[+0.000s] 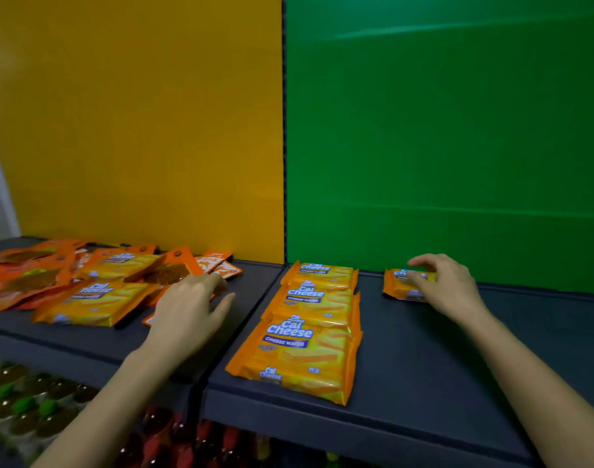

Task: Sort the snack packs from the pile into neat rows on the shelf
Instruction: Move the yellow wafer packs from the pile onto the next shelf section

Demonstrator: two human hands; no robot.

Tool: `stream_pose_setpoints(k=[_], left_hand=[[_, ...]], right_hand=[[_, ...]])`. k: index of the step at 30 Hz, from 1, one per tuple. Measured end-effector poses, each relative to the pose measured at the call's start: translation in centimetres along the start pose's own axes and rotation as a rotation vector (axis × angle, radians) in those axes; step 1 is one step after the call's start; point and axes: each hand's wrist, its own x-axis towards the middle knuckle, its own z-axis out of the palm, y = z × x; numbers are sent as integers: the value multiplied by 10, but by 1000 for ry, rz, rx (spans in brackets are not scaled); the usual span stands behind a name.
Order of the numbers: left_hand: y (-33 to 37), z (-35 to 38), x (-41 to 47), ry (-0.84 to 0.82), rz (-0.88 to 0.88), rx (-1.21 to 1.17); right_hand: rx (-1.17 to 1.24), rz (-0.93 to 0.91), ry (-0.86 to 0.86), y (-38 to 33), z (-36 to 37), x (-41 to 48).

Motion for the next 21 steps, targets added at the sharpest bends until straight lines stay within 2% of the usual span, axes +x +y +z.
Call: stream_pose_setpoints(k=[5,13,16,21], left_hand=[[-37,-26,-13,23,-31,18],[-120,-75,-58,38,-174,15],[-164,-94,-76,29,-183,26],[-235,-119,-98,-36,-173,74]], right_hand=[[72,-270,-99,-77,6,-37],[124,-470,-277,-195,49,-97],[127,-478,-306,-237,78,-115],[172,-360,-342,-301,127,-140]])
